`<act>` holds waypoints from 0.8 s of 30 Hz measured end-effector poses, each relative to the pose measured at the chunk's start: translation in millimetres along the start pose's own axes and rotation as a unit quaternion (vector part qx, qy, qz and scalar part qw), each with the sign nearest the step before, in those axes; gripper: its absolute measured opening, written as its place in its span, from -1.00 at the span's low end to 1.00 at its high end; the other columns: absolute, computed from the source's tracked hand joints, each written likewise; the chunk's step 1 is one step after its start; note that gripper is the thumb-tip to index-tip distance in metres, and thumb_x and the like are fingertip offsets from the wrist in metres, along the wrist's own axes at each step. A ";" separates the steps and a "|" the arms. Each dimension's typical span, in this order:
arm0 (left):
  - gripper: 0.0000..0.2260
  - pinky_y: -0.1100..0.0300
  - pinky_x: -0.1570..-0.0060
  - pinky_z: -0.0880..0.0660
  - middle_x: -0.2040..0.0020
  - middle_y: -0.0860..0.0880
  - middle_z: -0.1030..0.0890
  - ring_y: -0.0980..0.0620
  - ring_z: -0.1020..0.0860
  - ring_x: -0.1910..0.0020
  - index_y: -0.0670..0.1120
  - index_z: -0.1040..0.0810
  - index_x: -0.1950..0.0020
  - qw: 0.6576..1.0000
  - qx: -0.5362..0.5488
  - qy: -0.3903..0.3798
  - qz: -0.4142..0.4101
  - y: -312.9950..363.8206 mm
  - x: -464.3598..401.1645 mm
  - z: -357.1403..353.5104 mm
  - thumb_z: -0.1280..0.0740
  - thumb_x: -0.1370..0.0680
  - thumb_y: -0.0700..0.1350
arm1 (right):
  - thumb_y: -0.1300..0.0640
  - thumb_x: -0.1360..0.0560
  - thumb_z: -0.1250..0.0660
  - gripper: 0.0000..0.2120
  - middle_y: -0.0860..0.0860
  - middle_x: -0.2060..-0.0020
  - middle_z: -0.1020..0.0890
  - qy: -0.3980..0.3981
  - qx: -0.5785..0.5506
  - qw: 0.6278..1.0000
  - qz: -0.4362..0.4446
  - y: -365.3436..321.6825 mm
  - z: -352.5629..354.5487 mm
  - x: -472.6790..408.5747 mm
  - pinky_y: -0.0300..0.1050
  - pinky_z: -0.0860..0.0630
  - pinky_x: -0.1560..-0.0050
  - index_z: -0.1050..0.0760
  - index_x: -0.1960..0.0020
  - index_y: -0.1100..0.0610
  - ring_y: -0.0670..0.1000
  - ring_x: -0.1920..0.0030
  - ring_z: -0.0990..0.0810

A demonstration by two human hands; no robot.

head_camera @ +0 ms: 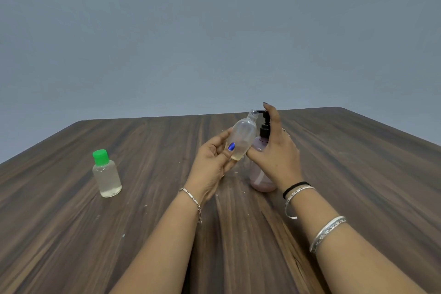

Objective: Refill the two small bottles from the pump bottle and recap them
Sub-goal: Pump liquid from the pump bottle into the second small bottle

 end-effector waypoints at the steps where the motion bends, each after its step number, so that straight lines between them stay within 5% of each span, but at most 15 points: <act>1: -0.75 0.27 0.12 -0.58 0.01 0.07 -0.66 0.15 -0.62 0.05 -0.02 -0.51 -0.14 1.000 -0.026 0.002 -0.008 1.3 -0.1 0.4 -0.22 -0.55 -0.30 | -0.07 -0.40 -0.38 -0.23 -0.10 0.09 -0.55 -0.001 0.000 1.000 0.000 -0.1 0.1 -0.2 -0.18 -0.35 0.16 0.05 -0.40 -0.30 -0.07 0.05 -0.51; 5: -0.76 0.19 0.15 -0.57 0.06 0.10 -0.66 0.14 -0.62 0.10 -0.05 -0.51 -0.16 0.997 -0.061 0.037 -0.036 3.3 0.3 3.6 -0.24 -0.55 -0.28 | 0.00 -0.40 -0.38 -0.26 -0.11 0.12 -0.53 0.000 0.015 1.000 0.011 -3.5 1.7 0.4 -0.26 -0.30 0.29 0.02 -0.38 -0.27 -0.08 0.10 -0.49; 14: -0.75 0.28 0.11 -0.57 0.03 0.10 -0.64 0.21 -0.62 0.06 0.04 -0.54 -0.06 0.992 -0.101 0.060 -0.051 3.1 -1.7 9.6 -0.22 -0.57 -0.30 | 0.13 -0.35 -0.33 -0.45 -0.04 0.16 -0.54 0.011 0.015 1.000 -0.002 -4.3 0.9 -1.1 -0.17 -0.35 0.23 -0.09 -0.17 -0.15 0.02 0.11 -0.53; 24: -0.76 0.27 0.06 -0.57 -0.06 0.06 -0.64 0.13 -0.61 -0.05 0.02 -0.54 -0.11 0.993 -0.085 0.060 -0.049 3.7 -2.6 14.6 -0.25 -0.55 -0.27 | 0.03 -0.39 -0.32 -0.27 -0.09 0.11 -0.49 -0.008 0.028 1.000 0.004 -4.9 1.4 -0.4 -0.17 -0.34 0.16 0.01 -0.41 -0.24 -0.06 0.10 -0.43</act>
Point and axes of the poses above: each hand's wrist, its own x-axis away from the middle knuckle, its own z-axis out of the back of the hand, y = z × x, the point moved 7 cm from there along -x, towards the middle knuckle
